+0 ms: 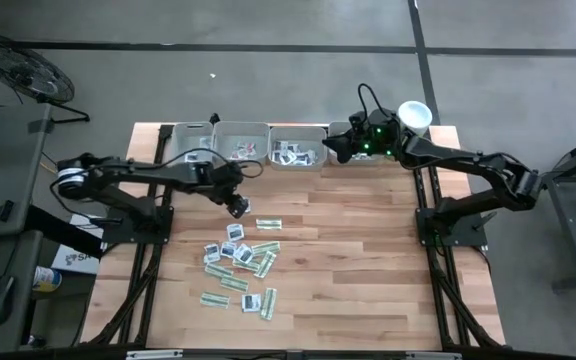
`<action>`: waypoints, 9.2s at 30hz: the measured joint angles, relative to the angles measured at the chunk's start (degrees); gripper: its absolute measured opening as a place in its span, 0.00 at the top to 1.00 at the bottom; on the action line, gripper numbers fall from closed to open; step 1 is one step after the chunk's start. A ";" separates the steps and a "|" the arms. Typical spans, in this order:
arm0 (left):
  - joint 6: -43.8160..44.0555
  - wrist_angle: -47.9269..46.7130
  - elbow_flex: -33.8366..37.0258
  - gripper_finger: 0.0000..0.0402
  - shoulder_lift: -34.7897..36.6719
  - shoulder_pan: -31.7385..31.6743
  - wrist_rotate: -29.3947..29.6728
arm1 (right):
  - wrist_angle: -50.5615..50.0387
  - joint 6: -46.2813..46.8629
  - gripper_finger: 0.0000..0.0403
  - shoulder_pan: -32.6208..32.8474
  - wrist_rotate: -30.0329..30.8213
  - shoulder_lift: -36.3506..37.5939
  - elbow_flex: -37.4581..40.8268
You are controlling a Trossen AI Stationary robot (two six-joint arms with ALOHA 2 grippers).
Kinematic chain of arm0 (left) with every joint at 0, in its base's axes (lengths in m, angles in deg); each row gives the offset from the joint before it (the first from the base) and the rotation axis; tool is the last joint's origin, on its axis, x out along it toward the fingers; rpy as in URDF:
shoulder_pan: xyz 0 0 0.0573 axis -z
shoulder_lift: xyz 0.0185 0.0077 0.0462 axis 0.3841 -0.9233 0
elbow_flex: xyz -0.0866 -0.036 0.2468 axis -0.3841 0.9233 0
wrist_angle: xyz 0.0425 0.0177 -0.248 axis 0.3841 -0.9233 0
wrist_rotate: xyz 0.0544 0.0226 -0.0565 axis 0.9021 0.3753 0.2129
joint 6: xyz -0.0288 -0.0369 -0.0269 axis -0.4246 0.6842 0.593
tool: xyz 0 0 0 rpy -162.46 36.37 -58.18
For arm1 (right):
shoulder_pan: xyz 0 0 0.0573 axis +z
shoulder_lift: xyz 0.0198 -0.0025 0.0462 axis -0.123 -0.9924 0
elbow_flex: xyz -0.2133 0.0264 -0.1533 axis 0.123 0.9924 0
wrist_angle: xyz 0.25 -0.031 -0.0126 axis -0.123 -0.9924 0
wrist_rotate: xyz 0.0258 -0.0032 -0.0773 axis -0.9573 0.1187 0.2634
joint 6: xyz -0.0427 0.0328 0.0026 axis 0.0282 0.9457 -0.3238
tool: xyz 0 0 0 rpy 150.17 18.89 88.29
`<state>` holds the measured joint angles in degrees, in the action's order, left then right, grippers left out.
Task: Pick & Place First Aid Supplies
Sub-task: Put the gray towelette pack into the middle right gray bin, then put the green bandage into the right gray bin
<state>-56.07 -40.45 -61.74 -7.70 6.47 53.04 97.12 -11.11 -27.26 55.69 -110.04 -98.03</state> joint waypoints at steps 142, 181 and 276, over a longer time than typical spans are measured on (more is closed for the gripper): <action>-9.70 6.32 -35.43 0.74 -26.04 -16.50 -5.88 | 5.39 -12.41 0.68 13.43 5.19 0.14 0.00; 40.60 -1.53 -11.73 0.74 -14.23 6.00 -7.33 | -9.14 -13.89 0.68 8.07 -2.42 5.33 -0.02; -3.14 22.07 -20.42 1.00 -1.97 10.56 12.05 | -7.14 -19.47 0.67 17.02 -0.99 4.52 -0.02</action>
<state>-59.21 -18.37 -82.16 -9.67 17.02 65.09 89.97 -30.58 -10.24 54.70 -105.51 -98.05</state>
